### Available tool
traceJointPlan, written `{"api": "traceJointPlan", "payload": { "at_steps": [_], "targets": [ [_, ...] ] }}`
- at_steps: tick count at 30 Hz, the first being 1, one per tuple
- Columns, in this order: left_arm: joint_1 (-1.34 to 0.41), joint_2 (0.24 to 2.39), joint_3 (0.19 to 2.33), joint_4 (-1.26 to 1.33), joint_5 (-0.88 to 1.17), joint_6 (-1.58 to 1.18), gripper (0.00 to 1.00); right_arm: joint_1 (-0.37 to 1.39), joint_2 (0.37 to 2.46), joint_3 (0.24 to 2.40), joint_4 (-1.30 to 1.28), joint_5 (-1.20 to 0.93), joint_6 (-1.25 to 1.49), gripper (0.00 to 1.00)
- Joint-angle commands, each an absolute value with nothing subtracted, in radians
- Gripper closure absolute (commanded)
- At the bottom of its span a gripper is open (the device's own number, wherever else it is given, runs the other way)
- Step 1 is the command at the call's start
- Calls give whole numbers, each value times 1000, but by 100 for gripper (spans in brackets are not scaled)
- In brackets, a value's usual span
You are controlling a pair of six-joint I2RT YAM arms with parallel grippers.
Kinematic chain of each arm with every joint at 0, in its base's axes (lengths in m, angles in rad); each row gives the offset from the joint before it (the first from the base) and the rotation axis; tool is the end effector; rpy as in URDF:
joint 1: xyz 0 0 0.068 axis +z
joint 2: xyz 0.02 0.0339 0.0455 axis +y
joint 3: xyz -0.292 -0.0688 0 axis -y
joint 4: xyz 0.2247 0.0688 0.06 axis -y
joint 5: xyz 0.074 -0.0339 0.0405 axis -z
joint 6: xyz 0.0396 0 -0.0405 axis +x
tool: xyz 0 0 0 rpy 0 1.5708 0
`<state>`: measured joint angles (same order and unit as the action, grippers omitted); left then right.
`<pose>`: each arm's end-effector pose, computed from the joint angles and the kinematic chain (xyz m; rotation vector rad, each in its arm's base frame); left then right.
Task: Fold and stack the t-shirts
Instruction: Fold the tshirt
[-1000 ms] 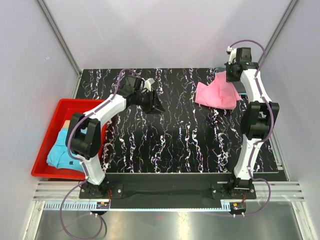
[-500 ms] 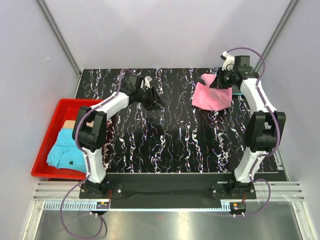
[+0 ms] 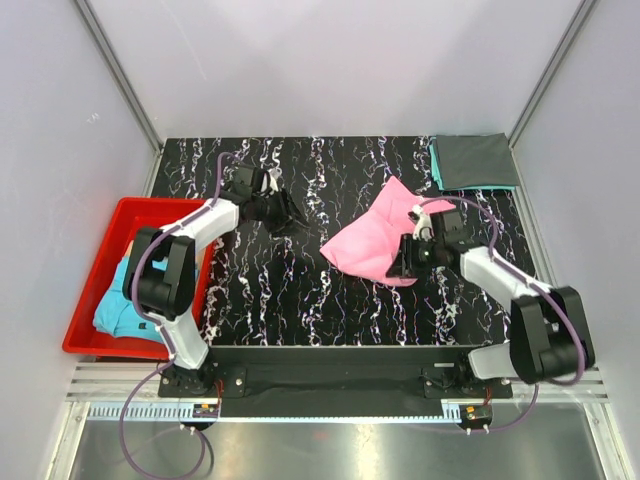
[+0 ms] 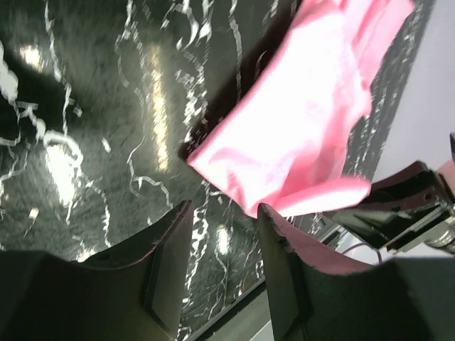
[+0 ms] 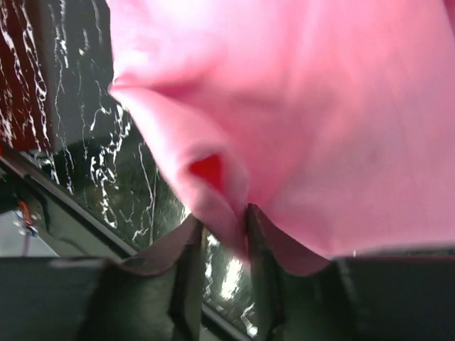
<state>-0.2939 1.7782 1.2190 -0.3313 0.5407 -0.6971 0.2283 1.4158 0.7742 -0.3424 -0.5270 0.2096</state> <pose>0.3486 -0.1268 0.2470 -0.2698 2.5894 -1.0677 0.2398 0.0762 0.2255 -0.2324 2.5563 0.8416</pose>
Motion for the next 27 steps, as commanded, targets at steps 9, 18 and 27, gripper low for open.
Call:
{"api": "traceJointPlan", "payload": {
  "at_steps": [9,18,27],
  "targets": [
    [-337,1851,1227,-370,483,-617,53,233,1071,759,-420,-458,434,34],
    [-393,2046,1425,-365,506,-560,50,175,1254,908,-500,-32,505,40],
    [-460,2164,1496,-426,505,-583,50,26,1607,1028,-402,-126,471,58]
  ]
}}
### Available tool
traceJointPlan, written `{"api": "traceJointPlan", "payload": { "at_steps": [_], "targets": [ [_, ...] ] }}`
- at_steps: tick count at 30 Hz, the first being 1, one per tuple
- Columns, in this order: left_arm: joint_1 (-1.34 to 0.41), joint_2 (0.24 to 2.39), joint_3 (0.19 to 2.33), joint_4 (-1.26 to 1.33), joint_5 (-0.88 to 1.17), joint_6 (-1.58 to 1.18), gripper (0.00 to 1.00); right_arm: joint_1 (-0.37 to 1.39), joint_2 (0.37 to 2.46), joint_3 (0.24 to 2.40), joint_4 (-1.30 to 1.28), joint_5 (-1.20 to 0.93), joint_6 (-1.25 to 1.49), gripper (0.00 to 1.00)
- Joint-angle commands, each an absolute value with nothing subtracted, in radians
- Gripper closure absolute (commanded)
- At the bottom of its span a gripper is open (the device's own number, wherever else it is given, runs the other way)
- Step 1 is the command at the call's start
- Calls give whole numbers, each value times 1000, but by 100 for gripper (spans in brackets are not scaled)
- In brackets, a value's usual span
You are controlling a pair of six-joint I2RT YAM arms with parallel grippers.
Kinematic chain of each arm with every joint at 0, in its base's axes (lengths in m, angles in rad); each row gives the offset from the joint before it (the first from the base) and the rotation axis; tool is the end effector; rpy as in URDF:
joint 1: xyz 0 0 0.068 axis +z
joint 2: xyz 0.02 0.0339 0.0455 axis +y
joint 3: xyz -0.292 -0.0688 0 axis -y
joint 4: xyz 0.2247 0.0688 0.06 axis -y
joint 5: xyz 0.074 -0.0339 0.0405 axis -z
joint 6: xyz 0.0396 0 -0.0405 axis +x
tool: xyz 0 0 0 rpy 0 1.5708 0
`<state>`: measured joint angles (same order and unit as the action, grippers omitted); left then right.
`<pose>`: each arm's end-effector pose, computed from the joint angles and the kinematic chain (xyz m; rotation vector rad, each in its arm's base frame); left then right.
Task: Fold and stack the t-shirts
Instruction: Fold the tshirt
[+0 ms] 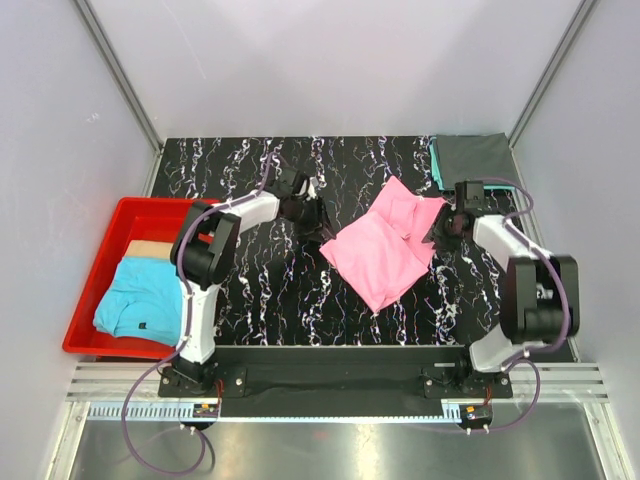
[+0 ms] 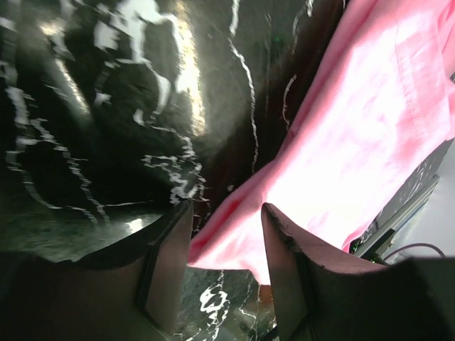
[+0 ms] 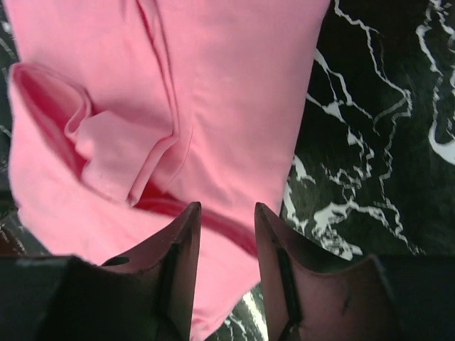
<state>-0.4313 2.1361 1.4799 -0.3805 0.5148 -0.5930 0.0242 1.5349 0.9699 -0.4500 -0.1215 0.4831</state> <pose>0.3973 -0.2043 0.1772 -0.0247 2.7610 -1.0012 0.2910 0.0118 0.2394 0.5501 2.5547 0.3409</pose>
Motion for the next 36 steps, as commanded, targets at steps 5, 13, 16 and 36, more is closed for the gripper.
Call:
{"api": "traceJointPlan", "payload": {
  "at_steps": [5,13,16,36],
  "targets": [
    [-488,2152,1486,-471,433,-584,53,26,1704,1034,-347,-141,468,61],
    [-508,2047,1329,-506,306,-606,93,26,1810,1061,-261,-227,439,63],
    [-509,1935,1173,-453,267,-644,100,28,1864,1098,-241,-310,420,63],
    [-655,1534,932,-340,236,-844,52,106,2089,1469,-305,-537,402,51]
  ]
}}
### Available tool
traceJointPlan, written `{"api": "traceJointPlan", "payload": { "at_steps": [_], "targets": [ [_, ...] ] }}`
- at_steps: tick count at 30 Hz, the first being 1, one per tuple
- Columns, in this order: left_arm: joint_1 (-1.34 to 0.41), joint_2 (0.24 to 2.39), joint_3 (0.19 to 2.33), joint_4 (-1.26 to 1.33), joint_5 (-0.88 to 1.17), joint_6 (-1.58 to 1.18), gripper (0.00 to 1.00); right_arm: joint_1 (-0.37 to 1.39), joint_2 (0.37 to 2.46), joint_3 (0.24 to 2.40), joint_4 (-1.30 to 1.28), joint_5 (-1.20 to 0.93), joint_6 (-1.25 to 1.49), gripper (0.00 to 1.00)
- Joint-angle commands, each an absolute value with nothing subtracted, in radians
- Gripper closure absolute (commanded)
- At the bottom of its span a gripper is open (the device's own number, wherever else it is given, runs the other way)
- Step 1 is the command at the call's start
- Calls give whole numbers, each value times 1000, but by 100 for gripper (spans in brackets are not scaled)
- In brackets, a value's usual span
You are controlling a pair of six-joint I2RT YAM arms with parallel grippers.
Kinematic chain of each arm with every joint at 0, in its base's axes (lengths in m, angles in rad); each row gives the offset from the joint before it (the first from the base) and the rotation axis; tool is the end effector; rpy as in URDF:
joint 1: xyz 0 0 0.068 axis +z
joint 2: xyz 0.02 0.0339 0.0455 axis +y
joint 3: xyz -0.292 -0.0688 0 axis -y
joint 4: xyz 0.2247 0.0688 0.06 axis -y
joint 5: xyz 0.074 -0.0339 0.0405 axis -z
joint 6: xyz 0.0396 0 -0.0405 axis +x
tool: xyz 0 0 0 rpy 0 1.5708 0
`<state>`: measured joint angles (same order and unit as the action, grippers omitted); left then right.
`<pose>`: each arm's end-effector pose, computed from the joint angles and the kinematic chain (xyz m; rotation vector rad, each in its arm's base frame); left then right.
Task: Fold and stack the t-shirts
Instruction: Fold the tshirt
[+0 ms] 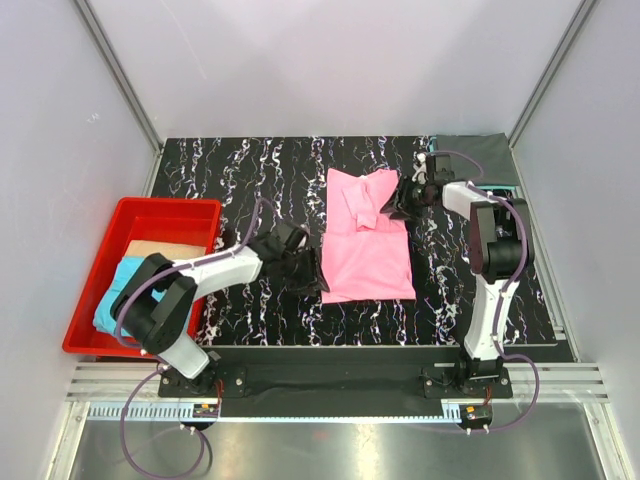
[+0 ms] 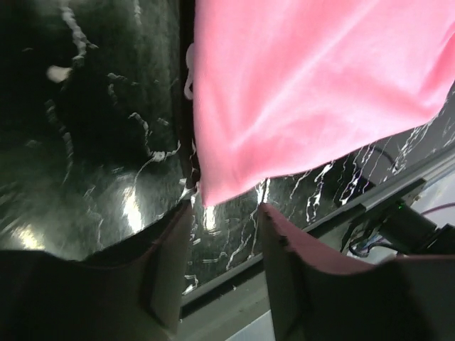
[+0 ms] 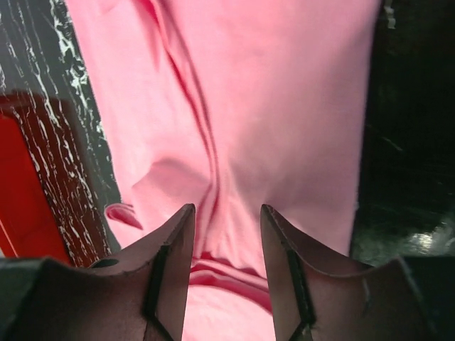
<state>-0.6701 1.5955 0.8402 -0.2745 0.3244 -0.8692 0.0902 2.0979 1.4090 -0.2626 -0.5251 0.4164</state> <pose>0.2190 -0.1896 0.1995 -0.1542 2.8413 -0.8826 0.4377 0.0595 0.1812 0.1969 2.5417 0.8645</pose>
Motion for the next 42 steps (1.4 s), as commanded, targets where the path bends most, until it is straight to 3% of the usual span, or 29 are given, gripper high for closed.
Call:
{"api": "traceJointPlan", "payload": {
  "at_steps": [1,5,12,16,23,25,26,29,30,31,37,42],
  "targets": [
    [-647,1542,974,-374,192,-819,51,107,2083,1494,-346,-526,400,51],
    [-563,1655,1150,-417,161,-720,49,121,2076,1551,-440,-497,390,53],
    [-477,1952,1437,-483,299,-611,49,172,2102,1618,-512,-454,383,53],
    [-474,2054,1514,-500,324,-577,50,178,2092,1617,-537,-431,379,52],
    [-474,2120,1554,-460,379,-543,52,157,1968,1572,-663,-272,336,42],
    [-472,2121,1555,-434,406,-538,55,140,1921,1531,-678,-253,325,41],
    [-472,2121,1555,-428,414,-540,66,132,1905,1513,-680,-255,318,41],
    [-472,2109,1557,-403,440,-538,85,103,1835,1428,-677,-259,301,42],
    [-472,2103,1557,-399,445,-541,96,95,1800,1389,-664,-265,295,41],
    [-472,2092,1557,-385,448,-540,100,81,1786,1370,-655,-273,287,39],
    [-469,2045,1525,-290,425,-572,100,54,1801,1272,-557,-386,236,37],
    [-466,2048,1491,-245,439,-598,100,40,1851,1246,-485,-439,199,42]
  ]
}}
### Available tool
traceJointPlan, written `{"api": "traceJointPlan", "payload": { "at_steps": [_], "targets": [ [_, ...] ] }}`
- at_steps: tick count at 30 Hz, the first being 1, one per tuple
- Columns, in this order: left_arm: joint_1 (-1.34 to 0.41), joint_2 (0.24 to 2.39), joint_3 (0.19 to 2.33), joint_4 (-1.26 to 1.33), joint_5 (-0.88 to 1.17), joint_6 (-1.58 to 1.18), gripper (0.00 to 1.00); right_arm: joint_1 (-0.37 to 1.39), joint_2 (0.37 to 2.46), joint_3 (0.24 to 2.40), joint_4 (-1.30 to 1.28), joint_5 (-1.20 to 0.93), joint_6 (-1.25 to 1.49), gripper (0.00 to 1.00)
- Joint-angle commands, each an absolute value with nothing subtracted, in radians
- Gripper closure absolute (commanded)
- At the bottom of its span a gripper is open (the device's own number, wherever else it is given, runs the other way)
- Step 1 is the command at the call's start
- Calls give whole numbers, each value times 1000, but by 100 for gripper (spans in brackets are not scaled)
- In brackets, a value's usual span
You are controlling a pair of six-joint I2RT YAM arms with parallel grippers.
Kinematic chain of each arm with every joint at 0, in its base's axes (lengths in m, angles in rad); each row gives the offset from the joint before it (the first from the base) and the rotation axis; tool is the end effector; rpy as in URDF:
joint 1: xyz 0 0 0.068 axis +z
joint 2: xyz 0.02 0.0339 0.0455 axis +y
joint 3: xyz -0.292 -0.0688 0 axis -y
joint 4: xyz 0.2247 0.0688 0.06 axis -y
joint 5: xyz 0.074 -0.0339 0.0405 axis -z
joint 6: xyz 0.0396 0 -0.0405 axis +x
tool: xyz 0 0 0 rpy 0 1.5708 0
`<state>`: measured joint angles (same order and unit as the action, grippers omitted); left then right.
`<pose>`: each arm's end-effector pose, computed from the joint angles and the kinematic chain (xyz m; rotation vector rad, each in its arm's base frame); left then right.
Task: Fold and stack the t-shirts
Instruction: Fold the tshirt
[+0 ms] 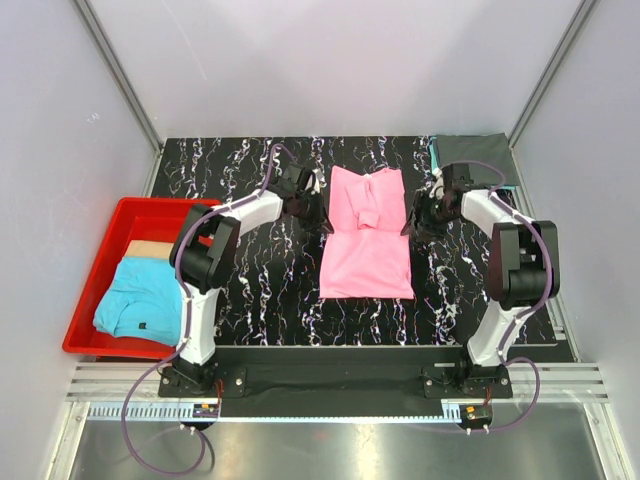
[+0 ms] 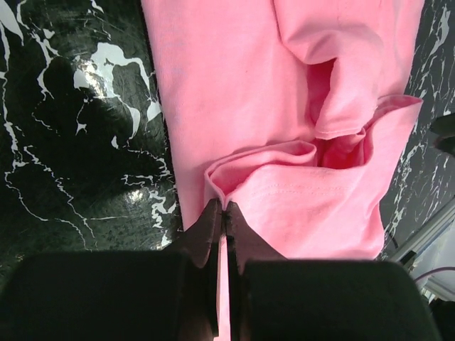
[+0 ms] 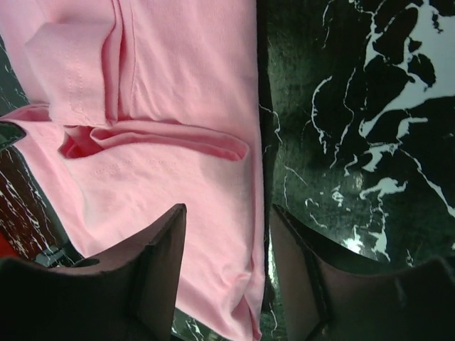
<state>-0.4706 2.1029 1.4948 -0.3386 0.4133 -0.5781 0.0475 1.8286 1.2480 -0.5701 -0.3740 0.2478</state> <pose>0.3950 -0.2188 0.1965 0.0367 2.6636 -0.9116 0.3594 0.0316 0.2215 0.1629 2.7189 0.5947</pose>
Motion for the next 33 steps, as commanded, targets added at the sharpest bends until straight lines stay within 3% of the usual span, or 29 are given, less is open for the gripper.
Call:
{"api": "traceJointPlan", "payload": {
  "at_steps": [1,13,16,17,24,33],
  "targets": [
    [-466,2058,1493,-250,439,-598,100,37,1859,1246,-479,-446,198,43],
    [-466,2072,1488,-236,434,-607,98,35,1924,1250,-419,-479,192,55],
    [-466,2072,1488,-238,436,-618,100,35,1902,1249,-426,-437,192,96],
    [-466,2068,1488,-244,437,-620,100,35,1885,1246,-439,-430,190,100],
    [-469,1928,1422,-215,286,-669,100,38,1695,1166,-407,-427,204,100],
    [-468,2023,1476,-213,271,-686,100,38,1670,1150,-311,-384,181,100]
  ]
}}
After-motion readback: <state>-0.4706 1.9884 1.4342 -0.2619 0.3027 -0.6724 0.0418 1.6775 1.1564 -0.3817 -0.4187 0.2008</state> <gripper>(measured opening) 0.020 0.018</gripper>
